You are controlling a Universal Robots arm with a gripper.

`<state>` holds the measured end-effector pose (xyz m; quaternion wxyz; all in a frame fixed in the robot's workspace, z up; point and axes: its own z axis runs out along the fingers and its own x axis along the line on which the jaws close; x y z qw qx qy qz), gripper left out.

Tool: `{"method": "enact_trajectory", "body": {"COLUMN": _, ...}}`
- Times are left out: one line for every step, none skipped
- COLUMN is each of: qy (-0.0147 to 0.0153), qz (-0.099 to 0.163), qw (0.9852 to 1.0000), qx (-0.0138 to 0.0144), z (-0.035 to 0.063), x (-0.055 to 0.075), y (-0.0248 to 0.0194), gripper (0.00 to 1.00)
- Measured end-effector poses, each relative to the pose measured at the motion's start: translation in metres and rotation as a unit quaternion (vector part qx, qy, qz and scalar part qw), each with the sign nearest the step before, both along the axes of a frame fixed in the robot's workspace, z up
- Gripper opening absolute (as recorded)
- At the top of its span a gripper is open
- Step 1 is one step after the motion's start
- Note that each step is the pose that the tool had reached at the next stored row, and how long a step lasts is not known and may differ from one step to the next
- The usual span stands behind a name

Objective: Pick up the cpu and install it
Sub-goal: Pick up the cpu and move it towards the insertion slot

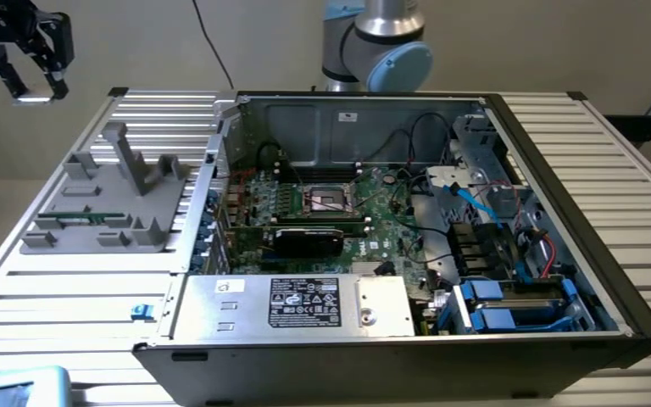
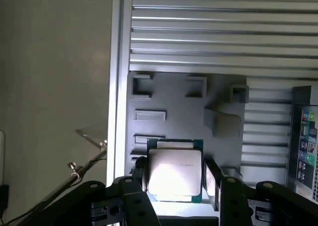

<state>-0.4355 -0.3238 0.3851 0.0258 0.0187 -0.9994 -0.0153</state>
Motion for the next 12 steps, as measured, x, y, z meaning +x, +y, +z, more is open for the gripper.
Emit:
{"method": "enact_trajectory", "body": {"qy": 0.0, "qz": 0.0, "qw": 1.0, "qx": 0.0, "z": 0.0012, "x": 0.003, "y": 0.0, "gripper": 0.55}}
{"method": "enact_trajectory", "body": {"qy": 0.0, "qz": 0.0, "qw": 1.0, "qx": 0.0, "z": 0.0021, "x": 0.007, "y": 0.0, "gripper": 0.55}}
{"method": "enact_trajectory", "body": {"qy": 0.0, "qz": 0.0, "qw": 1.0, "qx": 0.0, "z": 0.0029, "x": 0.01, "y": 0.0, "gripper": 0.55}}
{"method": "enact_trajectory", "body": {"qy": 0.0, "qz": 0.0, "qw": 1.0, "qx": 0.0, "z": 0.0035, "x": 0.014, "y": 0.0, "gripper": 0.55}}
{"method": "enact_trajectory", "body": {"qy": 0.0, "qz": 0.0, "qw": 1.0, "qx": 0.0, "z": 0.0039, "x": 0.017, "y": 0.0, "gripper": 0.55}}
{"method": "enact_trajectory", "body": {"qy": 0.0, "qz": 0.0, "qw": 1.0, "qx": 0.0, "z": 0.0043, "x": 0.02, "y": 0.0, "gripper": 0.55}}
{"method": "enact_trajectory", "body": {"qy": 0.0, "qz": 0.0, "qw": 1.0, "qx": 0.0, "z": 0.0046, "x": 0.023, "y": 0.0, "gripper": 0.55}}
{"method": "enact_trajectory", "body": {"qy": 0.0, "qz": 0.0, "qw": 1.0, "qx": 0.0, "z": 0.0049, "x": 0.027, "y": 0.0, "gripper": 0.55}}
{"method": "enact_trajectory", "body": {"qy": 0.0, "qz": 0.0, "qw": 1.0, "qx": 0.0, "z": 0.0052, "x": 0.03, "y": 0.0, "gripper": 0.55}}
{"method": "enact_trajectory", "body": {"qy": 0.0, "qz": 0.0, "qw": 1.0, "qx": 0.0, "z": 0.0055, "x": 0.034, "y": 0.0, "gripper": 0.55}}
{"method": "enact_trajectory", "body": {"qy": 0.0001, "qz": 0.0, "qw": 1.0, "qx": 0.0, "z": 0.0058, "x": 0.037, "y": 0.0, "gripper": 0.55}}
{"method": "enact_trajectory", "body": {"qy": 0.0, "qz": 0.0, "qw": 1.0, "qx": 0.0, "z": 0.006, "x": 0.041, "y": 0.0, "gripper": 0.55}}
